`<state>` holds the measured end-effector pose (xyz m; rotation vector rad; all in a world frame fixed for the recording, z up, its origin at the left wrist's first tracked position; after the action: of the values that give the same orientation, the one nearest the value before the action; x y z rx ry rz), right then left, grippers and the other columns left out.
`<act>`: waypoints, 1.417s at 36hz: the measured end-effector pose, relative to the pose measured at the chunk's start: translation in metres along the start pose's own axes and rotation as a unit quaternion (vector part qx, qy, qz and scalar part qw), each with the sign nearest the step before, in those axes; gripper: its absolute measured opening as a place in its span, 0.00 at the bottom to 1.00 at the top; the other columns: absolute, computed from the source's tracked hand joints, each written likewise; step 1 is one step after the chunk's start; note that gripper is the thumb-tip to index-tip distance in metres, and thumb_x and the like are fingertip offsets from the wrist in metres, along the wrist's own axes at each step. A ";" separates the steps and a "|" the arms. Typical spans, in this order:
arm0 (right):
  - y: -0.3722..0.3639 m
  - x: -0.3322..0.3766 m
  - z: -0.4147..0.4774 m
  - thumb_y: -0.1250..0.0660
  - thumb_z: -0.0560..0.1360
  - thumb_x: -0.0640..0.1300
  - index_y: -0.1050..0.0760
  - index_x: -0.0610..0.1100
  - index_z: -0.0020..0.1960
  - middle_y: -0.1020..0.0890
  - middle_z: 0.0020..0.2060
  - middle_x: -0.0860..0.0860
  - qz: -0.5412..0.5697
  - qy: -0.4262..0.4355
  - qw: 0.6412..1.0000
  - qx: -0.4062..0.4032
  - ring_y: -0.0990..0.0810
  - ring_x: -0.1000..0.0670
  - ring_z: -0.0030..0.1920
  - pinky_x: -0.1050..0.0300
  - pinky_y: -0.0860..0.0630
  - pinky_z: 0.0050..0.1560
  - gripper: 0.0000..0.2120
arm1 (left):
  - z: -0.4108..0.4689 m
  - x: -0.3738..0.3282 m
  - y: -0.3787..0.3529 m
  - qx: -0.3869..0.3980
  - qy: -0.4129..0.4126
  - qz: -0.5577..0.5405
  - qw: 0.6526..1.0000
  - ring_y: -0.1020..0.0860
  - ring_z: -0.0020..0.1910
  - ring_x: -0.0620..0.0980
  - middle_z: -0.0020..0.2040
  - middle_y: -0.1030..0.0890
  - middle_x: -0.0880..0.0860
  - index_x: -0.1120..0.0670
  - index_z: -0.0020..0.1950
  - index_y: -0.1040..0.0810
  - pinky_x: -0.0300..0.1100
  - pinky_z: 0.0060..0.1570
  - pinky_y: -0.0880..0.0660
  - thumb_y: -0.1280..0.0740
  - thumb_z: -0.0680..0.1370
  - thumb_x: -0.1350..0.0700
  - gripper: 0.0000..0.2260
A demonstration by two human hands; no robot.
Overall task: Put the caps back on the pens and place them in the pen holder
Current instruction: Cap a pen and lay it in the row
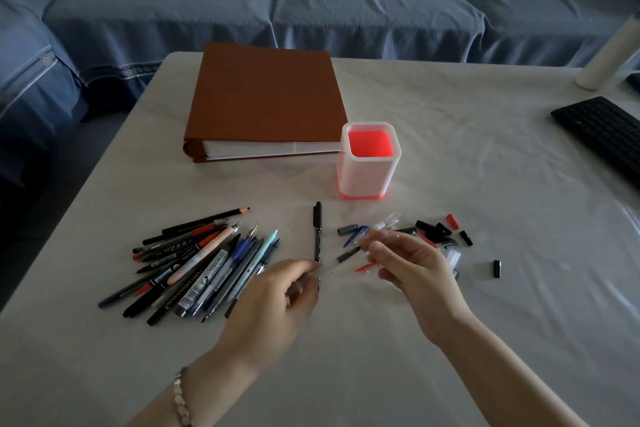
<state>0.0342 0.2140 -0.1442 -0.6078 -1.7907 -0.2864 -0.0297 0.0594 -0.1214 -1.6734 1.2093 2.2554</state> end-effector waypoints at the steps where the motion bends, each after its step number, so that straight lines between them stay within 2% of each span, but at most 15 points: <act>1: -0.002 -0.001 0.000 0.33 0.72 0.37 0.21 0.46 0.41 0.15 0.35 0.56 -0.007 -0.003 1.000 0.007 0.22 0.59 0.34 0.69 0.27 0.36 0.06 | 0.000 -0.001 -0.001 0.002 -0.004 0.007 1.000 0.24 0.36 0.46 0.41 0.22 0.46 0.43 0.52 0.27 0.39 0.35 0.27 0.42 0.71 0.44 0.12; 3: -0.009 -0.006 -0.002 0.33 0.71 0.37 0.20 0.46 0.40 0.15 0.34 0.56 -0.019 -0.013 0.999 0.029 0.22 0.60 0.34 0.70 0.27 0.36 0.06 | 0.001 -0.001 -0.003 0.009 -0.012 0.020 1.000 0.25 0.34 0.45 0.37 0.22 0.46 0.46 0.50 0.25 0.36 0.33 0.29 0.40 0.73 0.47 0.09; 7: -0.012 -0.015 -0.004 0.33 0.71 0.37 0.21 0.45 0.41 0.16 0.32 0.56 -0.014 -0.032 0.999 0.038 0.22 0.61 0.35 0.69 0.27 0.37 0.05 | 0.000 0.001 -0.005 0.023 -0.013 0.022 0.999 0.23 0.34 0.46 0.35 0.23 0.46 0.47 0.46 0.23 0.46 0.35 0.25 0.41 0.73 0.42 0.12; 11: -0.018 -0.020 -0.007 0.34 0.72 0.35 0.21 0.45 0.42 0.15 0.34 0.54 0.006 -0.038 0.998 0.049 0.22 0.60 0.34 0.67 0.27 0.37 0.06 | -0.001 0.008 -0.004 0.032 -0.003 0.025 0.999 0.22 0.34 0.47 0.37 0.22 0.46 0.46 0.47 0.24 0.47 0.35 0.24 0.41 0.72 0.40 0.13; 15: 0.011 -0.014 -0.002 0.35 0.73 0.36 0.22 0.45 0.40 0.19 0.29 0.56 -0.042 0.012 0.998 -0.049 0.24 0.60 0.30 0.71 0.30 0.32 0.07 | 0.002 0.018 -0.002 0.028 0.027 0.044 0.998 0.23 0.35 0.45 0.37 0.22 0.44 0.49 0.43 0.22 0.46 0.38 0.25 0.41 0.72 0.40 0.15; 18: 0.043 -0.003 0.005 0.35 0.74 0.42 0.26 0.47 0.34 0.28 0.23 0.56 -0.261 0.066 0.957 -0.104 0.32 0.58 0.26 0.69 0.36 0.28 0.10 | 0.003 0.024 0.001 0.020 0.052 0.059 0.997 0.25 0.33 0.48 0.37 0.21 0.46 0.51 0.41 0.21 0.42 0.35 0.28 0.37 0.74 0.46 0.10; 22: 0.054 -0.010 0.011 0.36 0.75 0.50 0.27 0.48 0.37 0.29 0.33 0.55 -0.518 0.071 0.850 -0.060 0.32 0.54 0.31 0.60 0.34 0.32 0.10 | 0.003 0.027 0.000 0.028 0.070 0.063 0.995 0.31 0.27 0.45 0.30 0.22 0.54 0.53 0.40 0.21 0.38 0.27 0.35 0.35 0.76 0.54 0.07; 25: 0.059 -0.008 0.013 0.34 0.74 0.49 0.21 0.45 0.49 0.28 0.38 0.56 -0.519 0.077 0.849 -0.056 0.29 0.55 0.36 0.61 0.33 0.36 0.09 | 0.003 0.029 -0.002 0.024 0.082 0.062 0.994 0.28 0.29 0.49 0.32 0.21 0.52 0.51 0.40 0.21 0.45 0.31 0.30 0.35 0.75 0.50 0.07; 28: 0.069 0.004 0.012 0.33 0.73 0.45 0.21 0.44 0.53 0.26 0.39 0.56 -0.505 0.103 0.853 -0.080 0.28 0.54 0.36 0.61 0.31 0.38 0.10 | 0.001 0.029 -0.004 0.020 0.090 0.062 0.994 0.26 0.32 0.49 0.35 0.21 0.47 0.50 0.41 0.21 0.47 0.34 0.27 0.34 0.75 0.51 0.06; 32: 0.102 0.009 0.009 0.36 0.74 0.41 0.20 0.48 0.51 0.22 0.44 0.52 -0.548 0.070 0.826 -0.114 0.26 0.50 0.39 0.57 0.29 0.39 0.08 | 0.001 0.027 -0.007 0.029 0.084 0.068 0.994 0.27 0.30 0.45 0.35 0.21 0.44 0.49 0.40 0.21 0.36 0.30 0.32 0.34 0.75 0.51 0.06; 36: 0.119 -0.012 0.005 0.37 0.74 0.40 0.24 0.55 0.56 0.27 0.46 0.55 -0.618 0.005 0.786 -0.029 0.26 0.52 0.42 0.60 0.30 0.40 0.14 | 0.001 0.027 -0.009 0.033 0.086 0.059 0.994 0.29 0.29 0.43 0.34 0.22 0.42 0.48 0.37 0.23 0.33 0.28 0.35 0.35 0.75 0.53 0.07; 42: 0.101 -0.018 -0.001 0.34 0.74 0.44 0.23 0.56 0.49 0.27 0.47 0.56 -0.628 0.051 0.775 0.039 0.27 0.57 0.43 0.64 0.30 0.42 0.08 | 0.002 0.026 -0.011 0.038 0.083 0.050 0.995 0.27 0.30 0.41 0.33 0.22 0.37 0.48 0.37 0.23 0.29 0.29 0.34 0.34 0.75 0.54 0.07; 46: 0.097 -0.015 0.001 0.36 0.75 0.50 0.24 0.52 0.54 0.28 0.50 0.55 -0.679 0.104 0.725 0.052 0.28 0.54 0.52 0.64 0.33 0.48 0.09 | 0.001 0.026 -0.011 0.036 0.081 0.048 0.995 0.27 0.30 0.41 0.34 0.22 0.38 0.47 0.37 0.22 0.30 0.29 0.34 0.35 0.75 0.53 0.07; 48: 0.090 -0.007 0.000 0.36 0.74 0.51 0.25 0.50 0.52 0.27 0.51 0.58 -0.665 0.136 0.733 0.045 0.30 0.56 0.56 0.68 0.41 0.50 0.08 | 0.001 0.026 -0.009 0.035 0.080 0.042 0.995 0.28 0.29 0.42 0.33 0.22 0.40 0.47 0.38 0.22 0.30 0.29 0.35 0.35 0.75 0.53 0.07; 51: 0.076 0.009 -0.004 0.35 0.74 0.48 0.28 0.54 0.47 0.24 0.44 0.61 -0.561 0.143 0.814 0.036 0.27 0.58 0.49 0.66 0.37 0.48 0.03 | 0.001 0.027 -0.007 0.032 0.086 0.023 0.995 0.26 0.30 0.42 0.33 0.21 0.39 0.48 0.42 0.20 0.30 0.31 0.33 0.33 0.75 0.52 0.04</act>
<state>0.0761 0.2776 -0.1428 0.6145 -1.6556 -1.0383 -0.0373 0.0546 -0.1481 -1.8668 1.3541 2.1084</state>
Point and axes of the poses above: each hand's wrist, its own z-axis towards the middle knuckle, its own y-axis out of the back of the hand, x = y × z, the point moved 10 cm from there along z, towards the middle knuckle
